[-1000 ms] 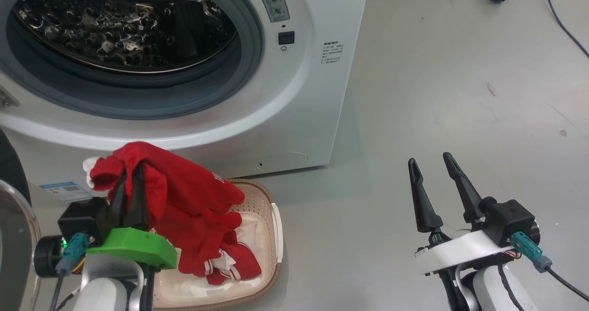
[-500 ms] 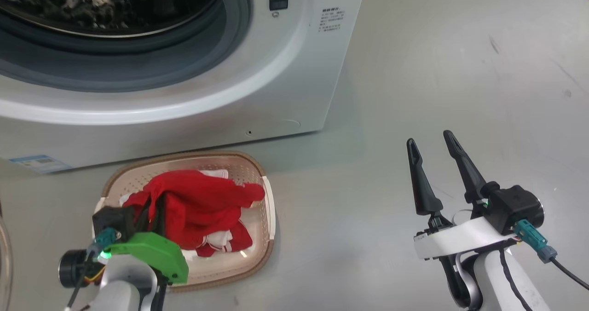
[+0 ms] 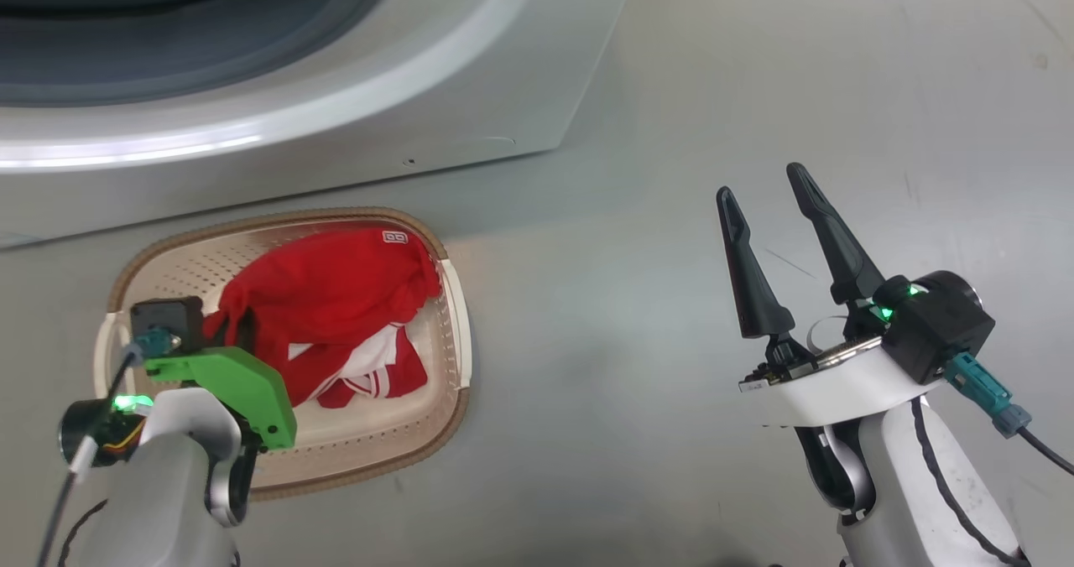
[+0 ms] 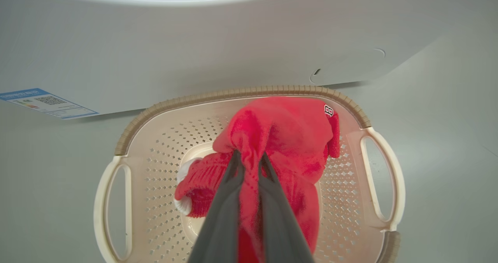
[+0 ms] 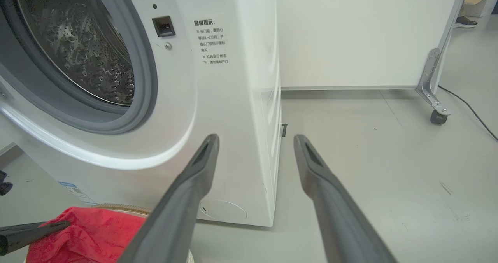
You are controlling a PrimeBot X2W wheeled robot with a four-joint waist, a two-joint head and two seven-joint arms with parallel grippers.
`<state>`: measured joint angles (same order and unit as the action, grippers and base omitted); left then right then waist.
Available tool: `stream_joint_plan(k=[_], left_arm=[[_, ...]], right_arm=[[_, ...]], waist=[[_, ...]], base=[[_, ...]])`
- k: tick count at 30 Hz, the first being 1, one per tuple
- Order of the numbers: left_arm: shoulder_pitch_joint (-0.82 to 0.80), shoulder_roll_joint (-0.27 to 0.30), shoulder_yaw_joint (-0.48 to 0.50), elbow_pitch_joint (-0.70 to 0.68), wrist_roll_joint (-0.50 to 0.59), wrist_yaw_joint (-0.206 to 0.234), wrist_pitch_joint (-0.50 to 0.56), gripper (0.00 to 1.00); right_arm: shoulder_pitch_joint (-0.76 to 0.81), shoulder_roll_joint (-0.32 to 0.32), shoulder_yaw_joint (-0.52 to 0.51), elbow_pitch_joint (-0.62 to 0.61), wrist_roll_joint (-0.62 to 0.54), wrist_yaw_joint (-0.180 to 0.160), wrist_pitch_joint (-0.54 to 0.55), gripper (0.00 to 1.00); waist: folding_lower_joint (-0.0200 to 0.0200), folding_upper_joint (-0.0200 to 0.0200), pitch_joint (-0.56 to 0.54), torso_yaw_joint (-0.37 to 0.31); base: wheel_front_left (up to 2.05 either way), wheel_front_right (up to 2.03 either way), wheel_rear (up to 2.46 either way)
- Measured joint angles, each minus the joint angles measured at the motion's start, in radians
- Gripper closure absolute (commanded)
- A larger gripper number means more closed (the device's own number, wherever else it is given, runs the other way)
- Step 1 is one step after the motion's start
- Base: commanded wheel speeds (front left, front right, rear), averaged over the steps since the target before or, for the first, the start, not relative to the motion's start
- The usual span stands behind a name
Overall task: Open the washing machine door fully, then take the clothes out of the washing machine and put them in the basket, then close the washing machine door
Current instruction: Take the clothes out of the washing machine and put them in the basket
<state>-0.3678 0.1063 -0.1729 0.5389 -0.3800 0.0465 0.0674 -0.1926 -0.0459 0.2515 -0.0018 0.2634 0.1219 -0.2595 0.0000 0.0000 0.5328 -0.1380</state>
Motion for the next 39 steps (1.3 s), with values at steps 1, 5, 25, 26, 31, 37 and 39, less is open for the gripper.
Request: stream_joint_plan(k=[1,5,25,26,31,37,39], left_arm=[[-0.011,0.005,0.006,0.017,-0.003,0.0,0.007,1.0],[-0.055,0.012,0.027,0.088,-0.026,0.0,0.035,1.0],[-0.204,0.008,0.053,0.328,-0.069,-0.035,0.047,0.51],[-0.207,0.003,0.056,0.333,-0.071,-0.035,0.039,0.14],[-0.211,-0.012,0.057,0.377,-0.078,-0.044,-0.004,0.0],[-0.209,-0.047,0.061,0.41,-0.1,-0.078,-0.064,0.0],[-0.208,-0.048,0.048,0.413,-0.095,-0.089,-0.093,0.0]], right_arm=[[-0.007,0.0,0.002,-0.003,0.001,0.0,0.0,0.0],[-0.031,0.0,0.01,-0.01,0.011,0.0,0.0,0.0],[-0.09,0.0,-0.003,0.004,0.028,0.0,0.0,0.0],[-0.09,0.0,-0.005,0.007,0.028,0.0,0.0,0.0],[-0.09,0.0,-0.014,0.02,0.028,0.0,0.0,0.0],[-0.09,0.0,-0.028,0.04,0.026,0.0,0.0,0.0],[-0.09,-0.001,-0.036,0.045,0.026,0.0,0.0,0.0]], waist=[[0.0,0.0,0.012,-0.005],[0.0,0.0,0.06,-0.027],[0.0,0.0,0.168,-0.075],[0.0,0.0,0.165,-0.073],[0.0,0.0,0.145,-0.059],[0.0,0.0,0.109,-0.036],[0.0,0.0,0.094,-0.026]], base=[[0.0,0.0,0.0],[0.0,0.0,0.0],[0.0,0.0,0.0],[0.0,0.0,0.0],[0.0,0.0,0.0],[0.0,0.0,0.0],[0.0,0.0,0.0]])
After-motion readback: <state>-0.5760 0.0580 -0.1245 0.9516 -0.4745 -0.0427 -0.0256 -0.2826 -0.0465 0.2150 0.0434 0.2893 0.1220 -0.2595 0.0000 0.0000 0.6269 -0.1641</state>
